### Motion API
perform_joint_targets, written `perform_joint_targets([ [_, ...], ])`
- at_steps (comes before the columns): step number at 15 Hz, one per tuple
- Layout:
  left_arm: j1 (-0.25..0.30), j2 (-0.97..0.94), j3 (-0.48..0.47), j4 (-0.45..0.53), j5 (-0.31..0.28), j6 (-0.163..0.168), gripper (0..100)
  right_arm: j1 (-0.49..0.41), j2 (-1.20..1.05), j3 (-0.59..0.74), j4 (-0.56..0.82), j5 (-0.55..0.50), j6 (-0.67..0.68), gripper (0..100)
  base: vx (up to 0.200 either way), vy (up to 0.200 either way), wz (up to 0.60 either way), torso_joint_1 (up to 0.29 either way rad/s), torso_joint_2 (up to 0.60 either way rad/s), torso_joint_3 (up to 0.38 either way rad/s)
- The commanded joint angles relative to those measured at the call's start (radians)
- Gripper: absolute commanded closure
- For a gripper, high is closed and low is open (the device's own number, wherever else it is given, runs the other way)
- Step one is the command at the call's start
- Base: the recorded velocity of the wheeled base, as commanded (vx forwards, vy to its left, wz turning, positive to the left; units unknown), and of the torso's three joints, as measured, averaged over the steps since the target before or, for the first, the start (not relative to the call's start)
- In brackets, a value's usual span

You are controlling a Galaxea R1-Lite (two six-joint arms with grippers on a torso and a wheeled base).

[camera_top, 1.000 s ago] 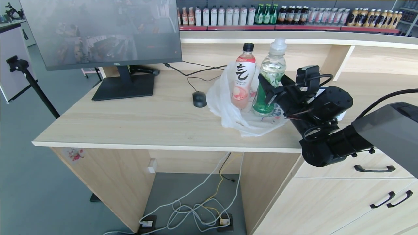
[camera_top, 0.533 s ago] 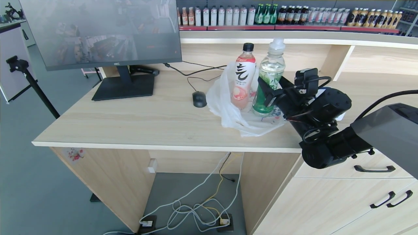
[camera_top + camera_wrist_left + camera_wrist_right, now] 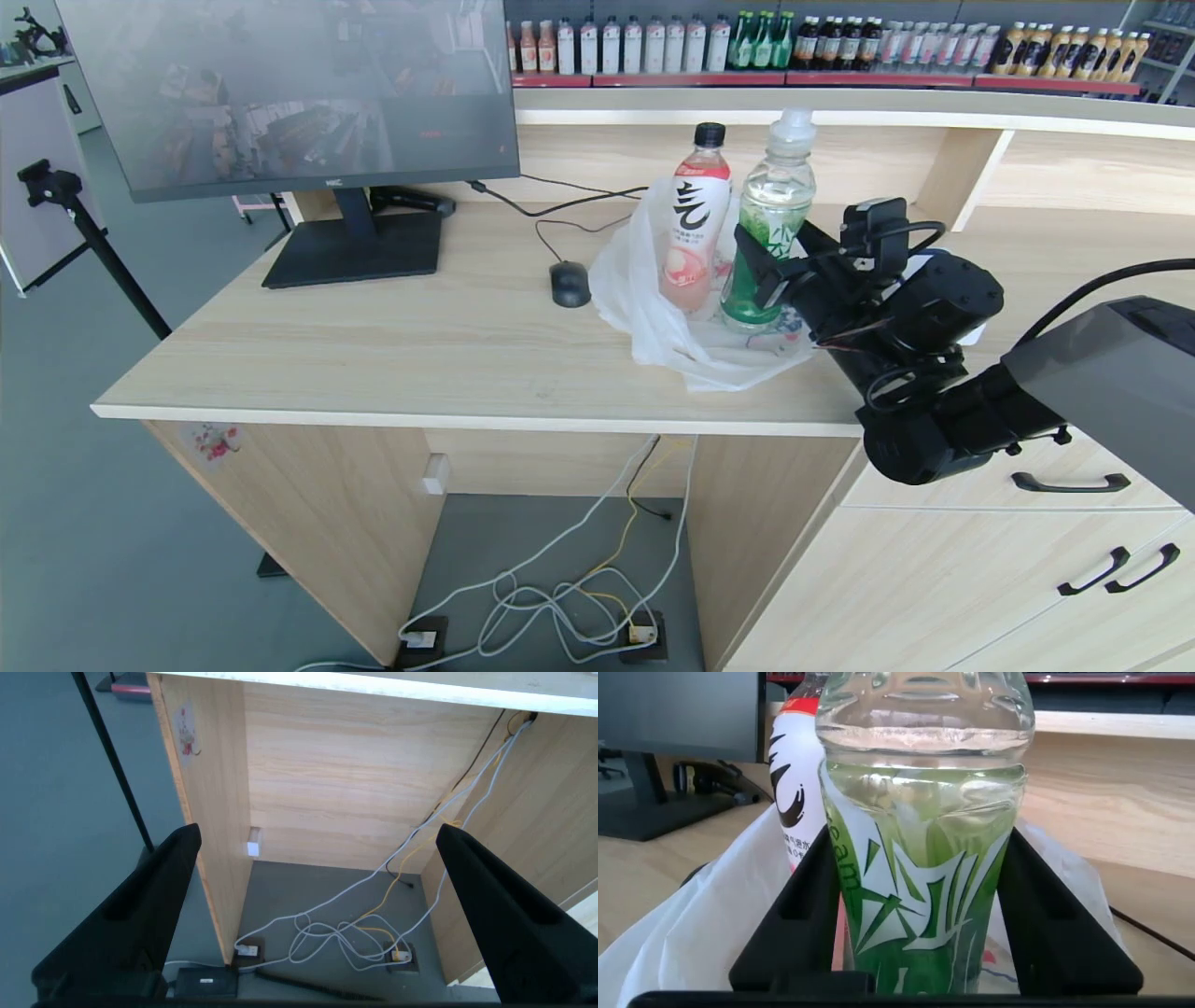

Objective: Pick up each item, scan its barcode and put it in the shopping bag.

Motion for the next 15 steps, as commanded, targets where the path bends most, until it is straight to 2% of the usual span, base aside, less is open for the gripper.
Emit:
perform_joint_targets([
  [1, 0.000, 0.000, 0.000, 0.000, 0.000, 0.000, 0, 0.000, -0.003, 0.002, -0.001, -0.002, 0.000, 0, 0.000, 0.000, 0.00, 0.000, 0.00, 0.000],
  [11, 0.000, 0.000, 0.000, 0.000, 0.000, 0.000, 0, -0.003, -0.029, 0.013, -0.003, -0.003, 0.001, 0, 0.000, 0.000, 0.00, 0.000, 0.00, 0.000],
  [15, 0.000, 0.000, 0.000, 0.000, 0.000, 0.000, 0, -0.010, -0.176, 0.137, -0.006, -0.005, 0.004, 0, 0.000, 0.000, 0.00, 0.000, 0.00, 0.000],
])
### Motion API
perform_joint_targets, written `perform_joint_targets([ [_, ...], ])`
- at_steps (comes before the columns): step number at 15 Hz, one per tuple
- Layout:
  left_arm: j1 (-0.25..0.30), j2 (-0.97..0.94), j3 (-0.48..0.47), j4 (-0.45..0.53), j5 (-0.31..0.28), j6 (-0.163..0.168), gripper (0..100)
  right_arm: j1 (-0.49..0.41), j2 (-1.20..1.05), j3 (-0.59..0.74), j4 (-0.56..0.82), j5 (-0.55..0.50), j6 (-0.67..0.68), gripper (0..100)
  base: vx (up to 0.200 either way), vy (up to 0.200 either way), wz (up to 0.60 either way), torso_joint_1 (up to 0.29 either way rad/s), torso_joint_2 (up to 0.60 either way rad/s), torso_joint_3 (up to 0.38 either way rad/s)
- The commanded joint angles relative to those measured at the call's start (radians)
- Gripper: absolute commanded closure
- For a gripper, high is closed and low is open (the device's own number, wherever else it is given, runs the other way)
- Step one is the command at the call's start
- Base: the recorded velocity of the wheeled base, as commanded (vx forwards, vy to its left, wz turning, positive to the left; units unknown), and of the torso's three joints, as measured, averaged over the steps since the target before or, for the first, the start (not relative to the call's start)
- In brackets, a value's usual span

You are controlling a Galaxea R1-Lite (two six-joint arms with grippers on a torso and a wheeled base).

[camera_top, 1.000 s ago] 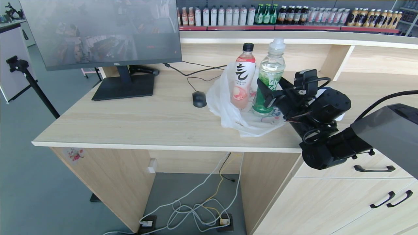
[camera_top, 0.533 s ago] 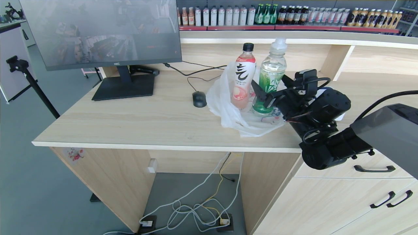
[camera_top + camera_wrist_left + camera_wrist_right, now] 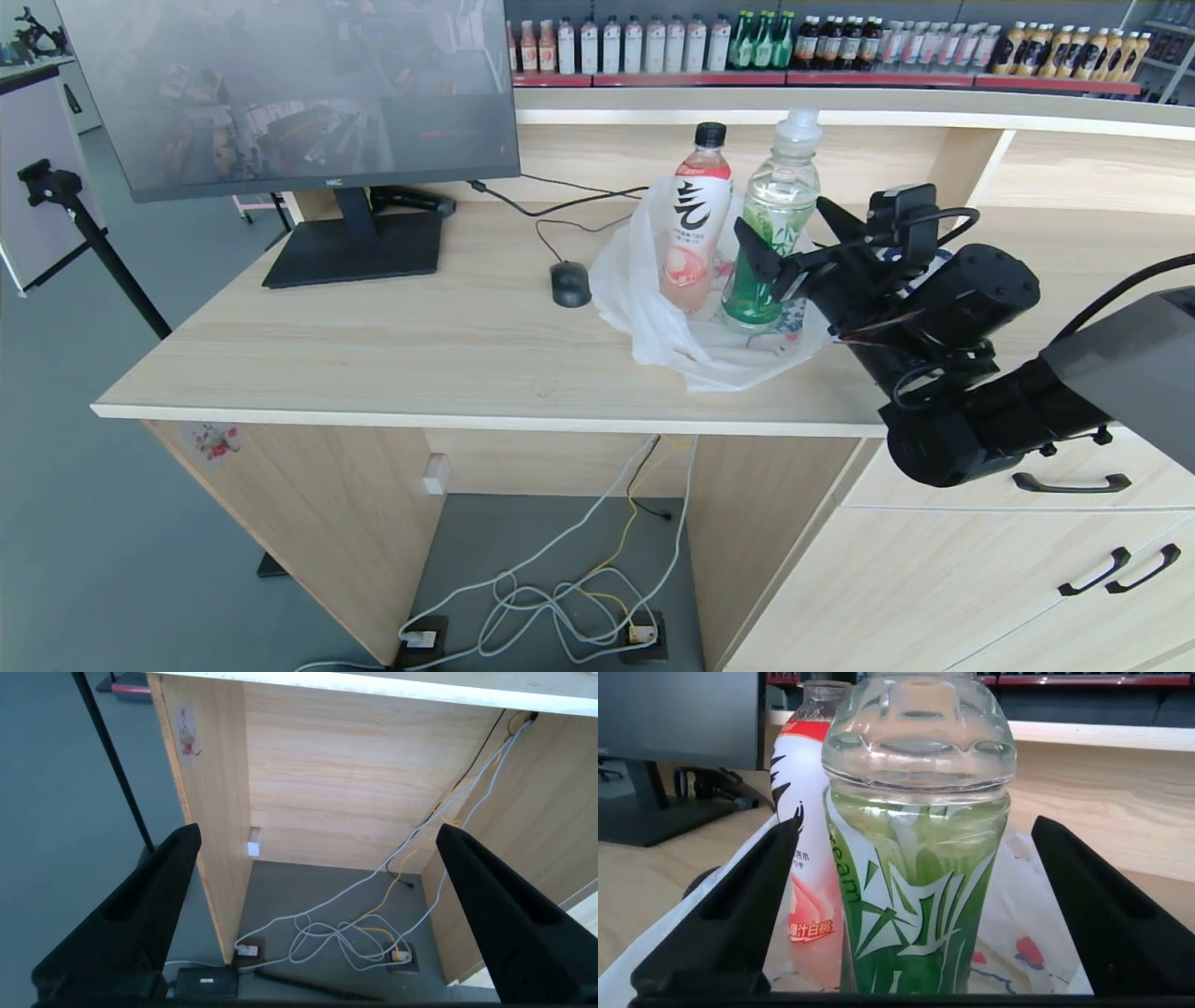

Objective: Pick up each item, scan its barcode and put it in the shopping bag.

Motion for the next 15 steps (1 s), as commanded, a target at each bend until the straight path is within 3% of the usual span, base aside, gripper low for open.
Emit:
perform_joint_targets([
  [1, 0.000, 0.000, 0.000, 0.000, 0.000, 0.000, 0, -0.001, -0.156, 0.116, -0.004, 0.000, 0.000, 0, 0.000, 0.000, 0.00, 0.000, 0.00, 0.000],
  [4, 0.000, 0.000, 0.000, 0.000, 0.000, 0.000, 0, -0.008, -0.320, 0.283, -0.005, -0.002, 0.000, 0, 0.000, 0.000, 0.00, 0.000, 0.00, 0.000],
  [8, 0.000, 0.000, 0.000, 0.000, 0.000, 0.000, 0, -0.125, -0.740, 0.752, 0.000, 0.000, 0.027, 0, 0.000, 0.000, 0.00, 0.000, 0.00, 0.000],
  [10, 0.000, 0.000, 0.000, 0.000, 0.000, 0.000, 0, -0.150, -0.913, 0.912, 0.026, 0.000, 0.041, 0, 0.000, 0.000, 0.00, 0.000, 0.00, 0.000],
  [15, 0.000, 0.000, 0.000, 0.000, 0.000, 0.003, 0, -0.151, -1.269, 1.039, 0.460, 0.000, 0.029, 0, 0.000, 0.000, 0.00, 0.000, 0.00, 0.000],
])
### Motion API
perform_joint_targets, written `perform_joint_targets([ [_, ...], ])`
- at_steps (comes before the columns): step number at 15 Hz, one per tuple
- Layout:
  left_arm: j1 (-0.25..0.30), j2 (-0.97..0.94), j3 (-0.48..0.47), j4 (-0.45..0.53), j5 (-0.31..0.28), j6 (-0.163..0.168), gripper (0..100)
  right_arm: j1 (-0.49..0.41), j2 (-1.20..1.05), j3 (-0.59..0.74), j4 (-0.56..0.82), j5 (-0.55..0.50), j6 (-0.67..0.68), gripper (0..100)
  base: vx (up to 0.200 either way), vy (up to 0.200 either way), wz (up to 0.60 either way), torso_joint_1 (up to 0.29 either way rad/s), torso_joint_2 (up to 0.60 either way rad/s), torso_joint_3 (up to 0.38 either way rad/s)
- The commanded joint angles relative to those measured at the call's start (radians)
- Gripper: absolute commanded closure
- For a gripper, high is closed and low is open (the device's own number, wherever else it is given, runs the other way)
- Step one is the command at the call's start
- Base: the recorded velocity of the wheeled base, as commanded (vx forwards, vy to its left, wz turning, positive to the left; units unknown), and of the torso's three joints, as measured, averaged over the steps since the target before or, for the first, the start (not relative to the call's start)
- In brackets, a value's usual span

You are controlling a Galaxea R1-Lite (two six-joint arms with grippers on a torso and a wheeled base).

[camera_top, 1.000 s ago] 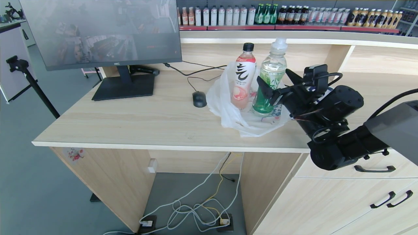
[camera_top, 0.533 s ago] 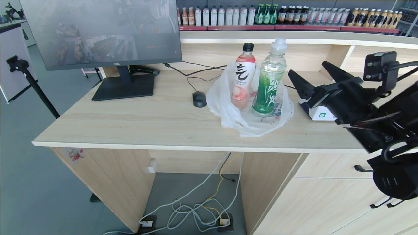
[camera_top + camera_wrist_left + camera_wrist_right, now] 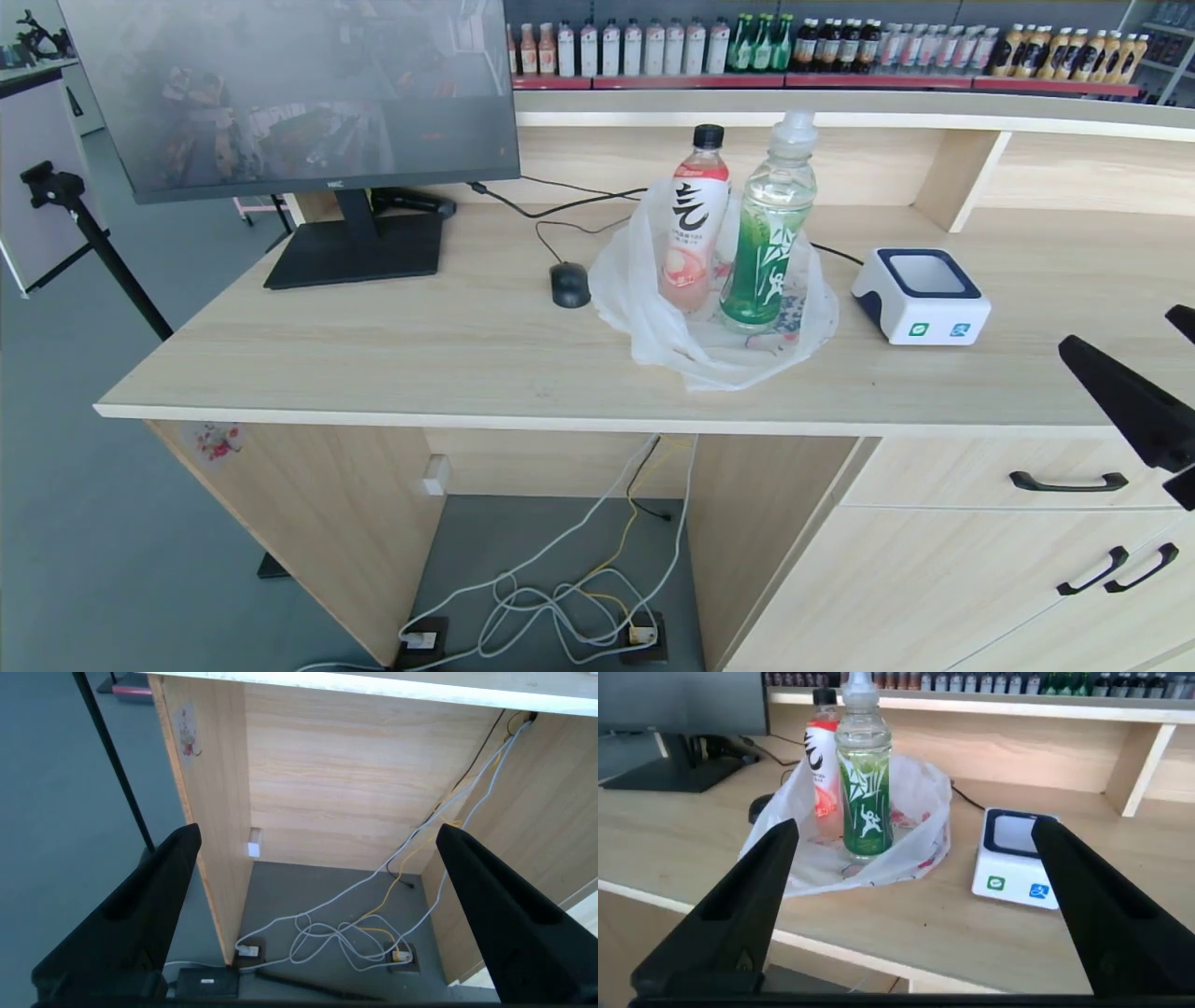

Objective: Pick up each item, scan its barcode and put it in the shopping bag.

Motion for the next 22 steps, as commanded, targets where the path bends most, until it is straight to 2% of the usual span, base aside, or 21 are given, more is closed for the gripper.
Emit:
perform_joint_targets([
  [1, 0.000, 0.000, 0.000, 0.000, 0.000, 0.000, 0, -0.007, -0.289, 0.156, 0.194, 0.003, -0.010, 0, 0.000, 0.000, 0.00, 0.000, 0.00, 0.000],
  [2, 0.000, 0.000, 0.000, 0.000, 0.000, -0.001, 0, -0.005, -0.354, 0.188, 0.255, 0.004, -0.022, 0, 0.000, 0.000, 0.00, 0.000, 0.00, 0.000],
  [6, 0.000, 0.000, 0.000, 0.000, 0.000, -0.001, 0, 0.013, -0.594, 0.188, 0.672, 0.006, -0.037, 0, 0.000, 0.000, 0.00, 0.000, 0.00, 0.000],
  [7, 0.000, 0.000, 0.000, 0.000, 0.000, -0.001, 0, 0.024, -0.748, 0.188, 0.872, 0.006, -0.041, 0, 0.000, 0.000, 0.00, 0.000, 0.00, 0.000],
  [10, 0.000, 0.000, 0.000, 0.000, 0.000, -0.001, 0, 0.022, -1.003, 0.188, 1.142, 0.001, -0.054, 0, 0.000, 0.000, 0.00, 0.000, 0.00, 0.000],
  [13, 0.000, 0.000, 0.000, 0.000, 0.000, -0.001, 0, 0.022, -0.999, 0.188, 1.202, -0.009, -0.094, 0, 0.000, 0.000, 0.00, 0.000, 0.00, 0.000],
  [14, 0.000, 0.000, 0.000, 0.000, 0.000, -0.001, 0, -0.021, -0.987, 0.188, 1.212, -0.057, -0.065, 0, 0.000, 0.000, 0.00, 0.000, 0.00, 0.000],
  [17, 0.000, 0.000, 0.000, 0.000, 0.000, -0.001, 0, -0.157, -1.032, 0.188, 1.215, -0.066, -0.022, 0, 0.000, 0.000, 0.00, 0.000, 0.00, 0.000],
  [22, 0.000, 0.000, 0.000, 0.000, 0.000, -0.001, 0, -0.154, -1.091, 0.188, 1.217, -0.066, -0.021, 0, 0.000, 0.000, 0.00, 0.000, 0.00, 0.000],
])
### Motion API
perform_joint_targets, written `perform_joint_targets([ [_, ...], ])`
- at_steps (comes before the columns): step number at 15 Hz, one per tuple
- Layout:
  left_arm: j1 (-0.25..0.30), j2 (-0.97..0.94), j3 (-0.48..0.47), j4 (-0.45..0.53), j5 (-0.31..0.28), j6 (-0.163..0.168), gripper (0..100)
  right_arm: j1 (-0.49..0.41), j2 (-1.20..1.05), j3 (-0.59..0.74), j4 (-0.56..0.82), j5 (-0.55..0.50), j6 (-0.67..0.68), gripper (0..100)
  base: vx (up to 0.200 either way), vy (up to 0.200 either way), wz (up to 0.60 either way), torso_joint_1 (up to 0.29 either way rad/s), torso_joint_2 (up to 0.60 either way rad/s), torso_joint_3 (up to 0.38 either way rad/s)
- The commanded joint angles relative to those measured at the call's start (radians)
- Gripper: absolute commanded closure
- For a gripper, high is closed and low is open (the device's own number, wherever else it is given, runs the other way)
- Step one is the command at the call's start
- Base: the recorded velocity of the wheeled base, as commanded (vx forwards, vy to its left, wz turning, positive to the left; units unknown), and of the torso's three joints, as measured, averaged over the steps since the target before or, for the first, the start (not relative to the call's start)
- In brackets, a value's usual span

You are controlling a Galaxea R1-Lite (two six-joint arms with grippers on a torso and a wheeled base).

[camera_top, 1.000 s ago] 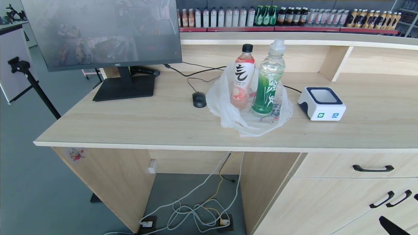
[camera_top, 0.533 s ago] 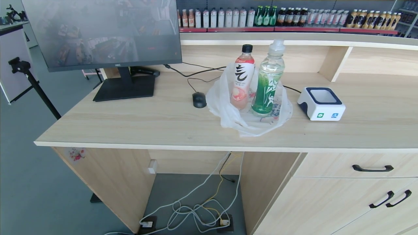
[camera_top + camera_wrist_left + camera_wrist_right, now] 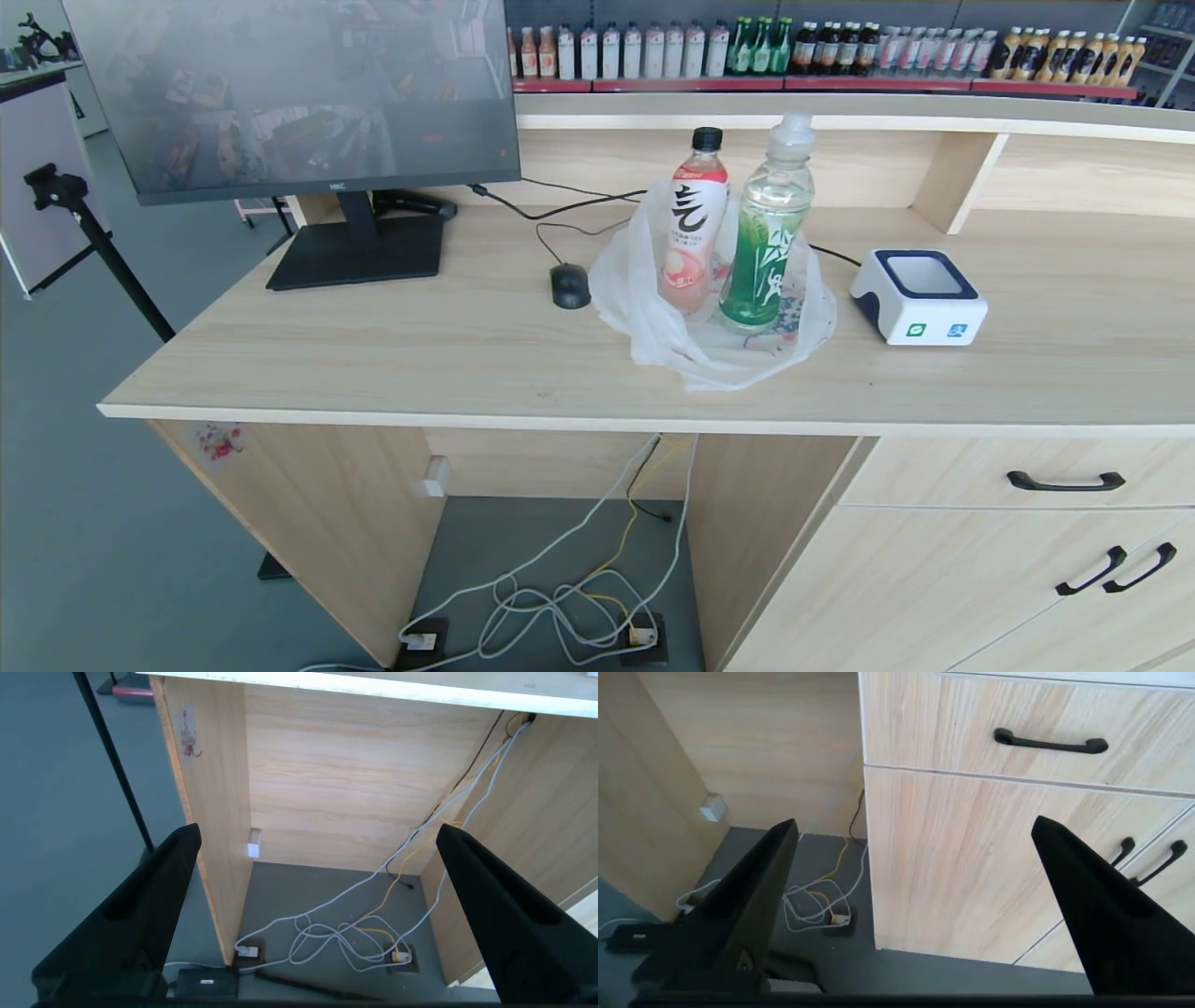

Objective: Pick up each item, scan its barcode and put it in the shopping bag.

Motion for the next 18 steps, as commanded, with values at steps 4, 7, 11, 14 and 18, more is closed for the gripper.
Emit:
perform_joint_targets([
  [4, 0.000, 0.000, 0.000, 0.000, 0.000, 0.000, 0, -0.001, -0.009, 0.000, 0.000, 0.001, 0.014, 0, 0.000, 0.000, 0.00, 0.000, 0.00, 0.000],
  [7, 0.000, 0.000, 0.000, 0.000, 0.000, 0.000, 0, -0.001, -0.009, 0.000, 0.000, -0.001, 0.014, 0, -0.200, 0.000, 0.00, -0.001, 0.01, 0.001],
  [11, 0.000, 0.000, 0.000, 0.000, 0.000, -0.003, 0, -0.001, -0.009, 0.000, 0.000, 0.001, 0.014, 0, 0.000, 0.000, 0.00, 0.000, 0.00, 0.000],
  [14, 0.002, 0.001, 0.000, 0.000, 0.000, -0.004, 0, -0.001, -0.009, 0.000, 0.000, 0.001, 0.014, 0, 0.000, -0.133, 0.00, -0.005, 0.00, 0.002],
  [18, 0.002, 0.000, 0.000, 0.000, 0.002, -0.006, 0, -0.001, -0.009, 0.000, 0.000, -0.001, 0.015, 0, 0.000, -0.200, 0.00, 0.005, 0.01, 0.002],
])
